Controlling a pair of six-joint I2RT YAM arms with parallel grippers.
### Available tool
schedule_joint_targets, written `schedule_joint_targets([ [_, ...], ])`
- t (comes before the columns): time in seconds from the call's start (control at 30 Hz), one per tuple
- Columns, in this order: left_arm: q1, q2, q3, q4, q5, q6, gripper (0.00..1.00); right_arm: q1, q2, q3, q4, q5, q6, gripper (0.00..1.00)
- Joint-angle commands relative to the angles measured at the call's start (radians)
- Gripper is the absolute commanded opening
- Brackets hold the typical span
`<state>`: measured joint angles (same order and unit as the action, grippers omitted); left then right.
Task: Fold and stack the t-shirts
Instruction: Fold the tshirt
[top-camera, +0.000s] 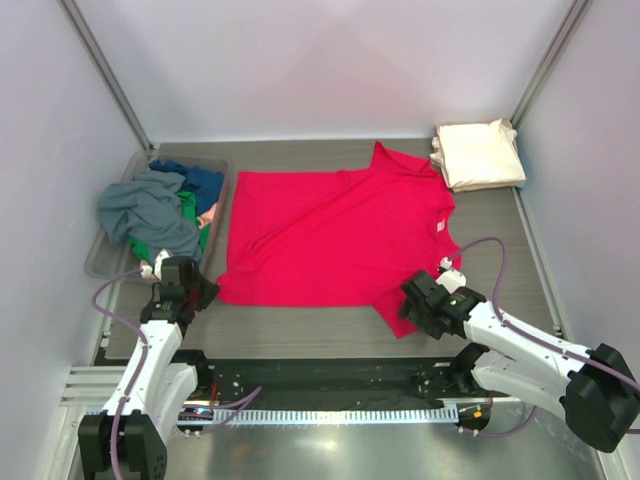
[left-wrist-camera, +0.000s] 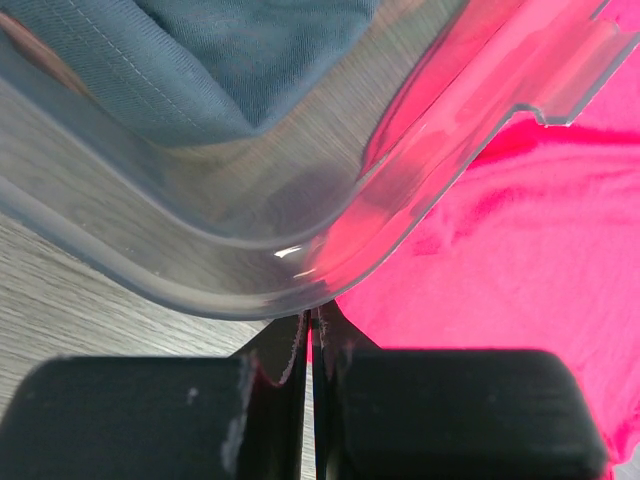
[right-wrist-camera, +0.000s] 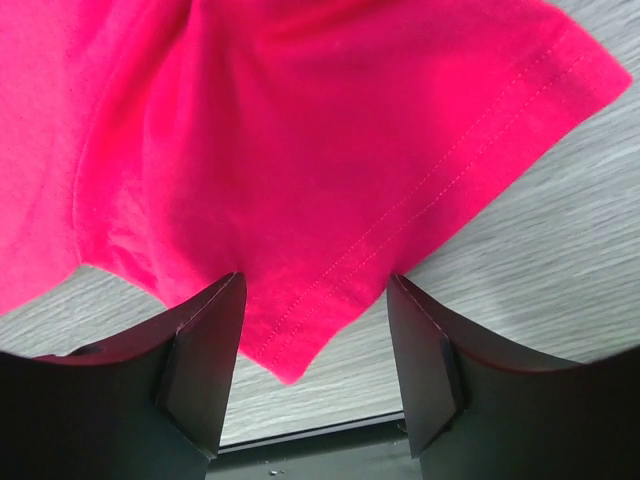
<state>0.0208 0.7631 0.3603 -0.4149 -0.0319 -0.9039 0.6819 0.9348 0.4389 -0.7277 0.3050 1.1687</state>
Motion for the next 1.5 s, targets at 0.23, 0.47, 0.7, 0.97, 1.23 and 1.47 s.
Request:
schedule_joint_targets([
  [0.23, 0.005, -0.015, -0.003, 0.045, 0.015, 0.022, 0.00, 0.048, 0.110, 0.020, -0.018, 0.069, 0.082, 0.57],
  [0.47, 0.007, 0.004, 0.000, 0.053, 0.013, 0.026, 0.00, 0.054, 0.059, 0.003, -0.007, 0.071, 0.069, 0.12],
  [0.7, 0.005, -0.021, 0.020, 0.016, 0.064, 0.008, 0.00, 0.056, -0.042, 0.001, -0.025, 0.062, 0.057, 0.01],
  [0.97, 0.005, -0.094, 0.095, -0.125, 0.130, -0.032, 0.00, 0.056, -0.281, 0.216, -0.308, 0.154, 0.083, 0.01],
  [1.23, 0.004, -0.160, 0.186, -0.263, 0.136, -0.056, 0.00, 0.057, -0.416, 0.320, -0.479, 0.143, 0.091, 0.01],
  [1.47, 0.004, -0.191, 0.262, -0.368, 0.138, -0.044, 0.00, 0.056, -0.488, 0.457, -0.592, 0.181, 0.071, 0.01],
])
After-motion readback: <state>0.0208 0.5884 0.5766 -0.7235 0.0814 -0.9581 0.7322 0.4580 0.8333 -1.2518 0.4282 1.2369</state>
